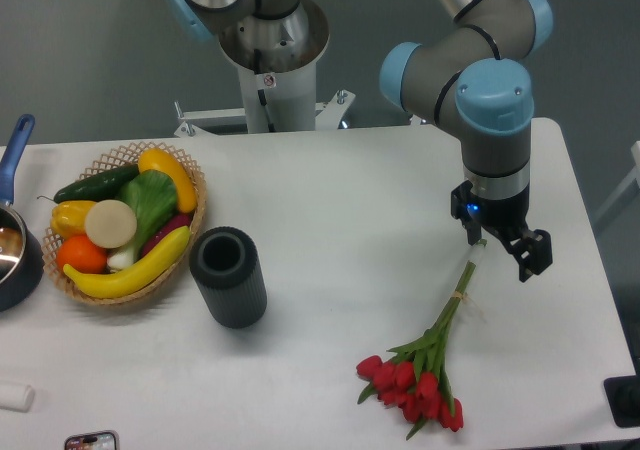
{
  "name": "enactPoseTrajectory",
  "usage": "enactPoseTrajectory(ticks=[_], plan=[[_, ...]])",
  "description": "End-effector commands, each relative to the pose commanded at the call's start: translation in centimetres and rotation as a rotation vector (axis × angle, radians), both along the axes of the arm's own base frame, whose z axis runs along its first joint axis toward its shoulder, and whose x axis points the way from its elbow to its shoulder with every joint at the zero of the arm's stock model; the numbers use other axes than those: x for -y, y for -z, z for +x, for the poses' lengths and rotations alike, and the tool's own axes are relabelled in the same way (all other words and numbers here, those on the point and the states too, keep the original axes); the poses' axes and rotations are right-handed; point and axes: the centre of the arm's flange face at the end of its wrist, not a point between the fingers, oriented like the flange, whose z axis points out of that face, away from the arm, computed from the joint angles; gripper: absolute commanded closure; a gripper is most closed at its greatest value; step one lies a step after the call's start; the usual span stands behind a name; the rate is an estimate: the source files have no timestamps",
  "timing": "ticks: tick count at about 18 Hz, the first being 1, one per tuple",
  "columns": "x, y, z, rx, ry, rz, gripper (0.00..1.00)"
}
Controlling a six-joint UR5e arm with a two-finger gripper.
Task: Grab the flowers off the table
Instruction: 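Move the open gripper down over the green tulip stems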
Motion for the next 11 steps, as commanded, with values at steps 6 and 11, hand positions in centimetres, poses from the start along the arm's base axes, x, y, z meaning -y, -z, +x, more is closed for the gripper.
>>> enactPoseTrajectory(ticks=[6,11], plan=[[-0.14,0.28,-0.03,0.008,0.001,0.009,0.0],[0.07,1.01,0.38,0.041,-0.015,0.043,0.0]])
